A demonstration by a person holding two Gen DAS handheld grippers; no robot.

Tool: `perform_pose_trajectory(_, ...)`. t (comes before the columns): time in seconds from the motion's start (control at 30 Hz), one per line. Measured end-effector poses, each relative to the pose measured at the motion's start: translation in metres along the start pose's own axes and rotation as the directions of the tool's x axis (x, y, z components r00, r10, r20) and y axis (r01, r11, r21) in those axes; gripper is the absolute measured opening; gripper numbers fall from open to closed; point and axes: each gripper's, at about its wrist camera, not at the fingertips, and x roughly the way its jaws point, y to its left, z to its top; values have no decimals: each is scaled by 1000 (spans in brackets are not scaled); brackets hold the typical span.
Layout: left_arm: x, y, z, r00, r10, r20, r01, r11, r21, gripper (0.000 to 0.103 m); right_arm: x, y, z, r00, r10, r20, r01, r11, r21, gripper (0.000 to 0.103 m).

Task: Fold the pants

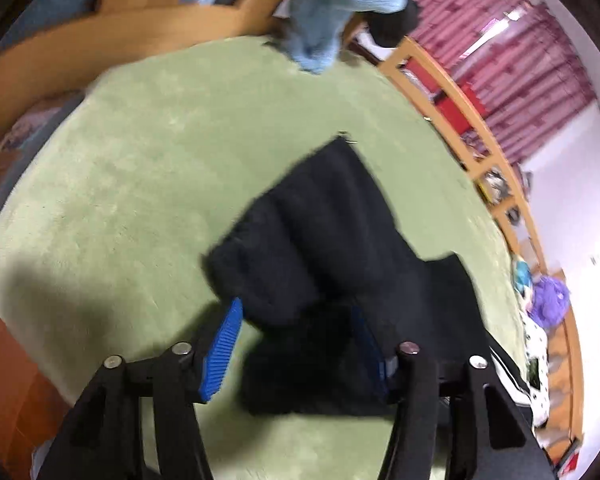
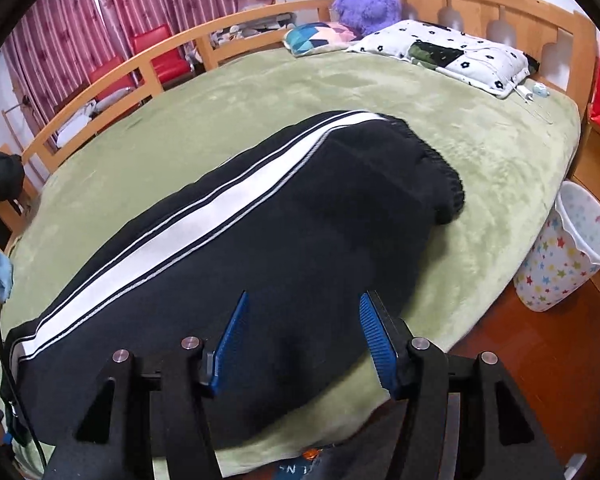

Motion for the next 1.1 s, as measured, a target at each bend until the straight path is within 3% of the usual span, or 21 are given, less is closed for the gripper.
perform_pose_trajectory(0.1, 18, 14, 3, 1000, -27, -15, 26, 998, -62, 50, -3, 15, -5, 1000, -5, -3, 5, 1000, -21, 57)
perform_pose_trajectory(0.17, 24, 18, 4, 999, -28, -18, 26, 995, -102, 44, -4, 24, -8, 1000, -7, -7, 6, 999, -33, 57)
perform_pose_trajectory(0.2, 24, 16, 4, 999, -25, -21, 22, 993, -115, 39, -3, 28, -10, 1000, -8, -9, 7, 999, -39, 57)
perform_pose_trajectory(0.23, 23, 18, 5, 1000, -25, -19, 22, 992, -126, 25, -4, 32, -11, 1000, -9, -10, 9, 999, -42, 57)
perform_pose_trajectory(0.3, 21, 24, 6, 1000, -28, -15, 26, 992, -124, 9, -4, 39, -15, 1000, -4, -13, 3, 999, -49, 57)
perform_pose_trajectory(0.4, 20, 34, 10, 996, -85, -33, 80, 988, -132, 6, -1, 47, -18, 1000, 8, -18, -9, 999, -48, 57)
perform_pose_trajectory(0.53, -19, 33, 15, 991, -126, 53, 130, 988, -80, 6, 1, 54, -21, 999, 26, -27, -27, 998, -50, 57)
perform_pose_trajectory(0.67, -7, 27, 11, 1000, -13, 14, 14, 999, -49, 6, -3, 55, -24, 999, 37, -14, -38, 997, -68, 57)
perform_pose_trajectory(0.77, 2, 35, 7, 997, 34, -73, -41, 995, -93, 12, -2, 53, -27, 997, 63, -40, -65, 996, -61, 57)
perform_pose_trajectory(0.87, -20, 26, 2, 998, 42, -52, -45, 998, -48, 26, -5, 48, -30, 997, 64, -40, -66, 995, -69, 57)
perform_pose_trajectory(1.0, -43, -10, -11, 997, -52, -56, 56, 996, 76, 27, -1, 38, -33, 996, 82, -47, -83, 996, -36, 57)
perform_pose_trajectory(1.07, -46, -36, -22, 992, -102, -67, 110, 985, 132, 41, 2, 37, -32, 994, 96, -56, -97, 995, -21, 57)
perform_pose_trajectory(1.1, -45, -49, -28, 989, -130, -72, 140, 979, 151, 58, 5, 36, -32, 993, 106, -60, -107, 994, -16, 57)
